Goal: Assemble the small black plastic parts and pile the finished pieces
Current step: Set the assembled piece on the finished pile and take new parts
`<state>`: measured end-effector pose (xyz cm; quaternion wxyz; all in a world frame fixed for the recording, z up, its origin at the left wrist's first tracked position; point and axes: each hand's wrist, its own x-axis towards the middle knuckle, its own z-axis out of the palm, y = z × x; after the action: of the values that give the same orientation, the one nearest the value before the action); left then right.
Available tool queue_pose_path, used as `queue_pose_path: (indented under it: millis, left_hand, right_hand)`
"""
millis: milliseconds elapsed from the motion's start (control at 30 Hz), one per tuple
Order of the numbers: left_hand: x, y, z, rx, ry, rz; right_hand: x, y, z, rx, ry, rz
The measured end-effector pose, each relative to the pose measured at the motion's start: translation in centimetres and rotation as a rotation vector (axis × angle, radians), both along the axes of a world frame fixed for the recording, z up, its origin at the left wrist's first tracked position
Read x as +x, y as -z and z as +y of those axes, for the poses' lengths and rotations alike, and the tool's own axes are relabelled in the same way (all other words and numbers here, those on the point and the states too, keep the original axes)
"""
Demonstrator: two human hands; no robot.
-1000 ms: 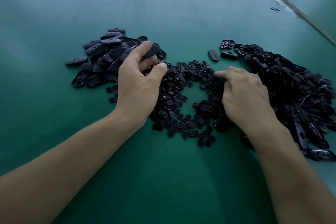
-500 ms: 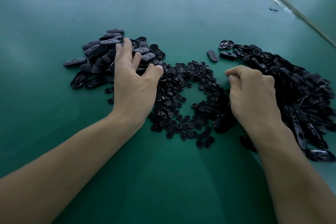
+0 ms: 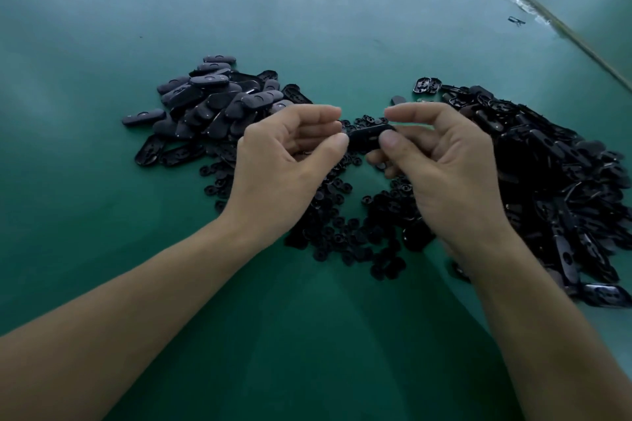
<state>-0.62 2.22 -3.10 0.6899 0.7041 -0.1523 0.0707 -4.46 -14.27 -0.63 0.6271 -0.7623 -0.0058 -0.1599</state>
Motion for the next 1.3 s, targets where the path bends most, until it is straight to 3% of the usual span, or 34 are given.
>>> queue_pose_path:
  millis: [133, 500, 700, 767, 1300]
  left_hand:
    - [-0.1, -0.2, 0.0, 0.042, 0.082, -0.014]
    - [-0.1, 0.0, 0.0, -0.029, 0.072, -0.004]
    - [0.2, 0.3, -0.1, -0.104, 0.003, 0.028]
    - [0.3, 0.3, -0.1, -0.1, -0.001, 0.031]
    - [0.1, 0.1, 0.0, -0.082, -0.016, 0.03]
  right_hand:
    - [0.0, 0.2, 0.5, 0.044, -0.051, 0.006]
    - [-0.1, 0.6, 0.4, -0.158, 0.097, 0.022]
    - [-0.1, 1.4, 0.9, -0.828, 0.124, 0.072]
    - [0.0, 1.4, 1.2, -0.931, 0.079, 0.105]
    - [0.1, 1.1, 2.2, -0.912, 0.09, 0.08]
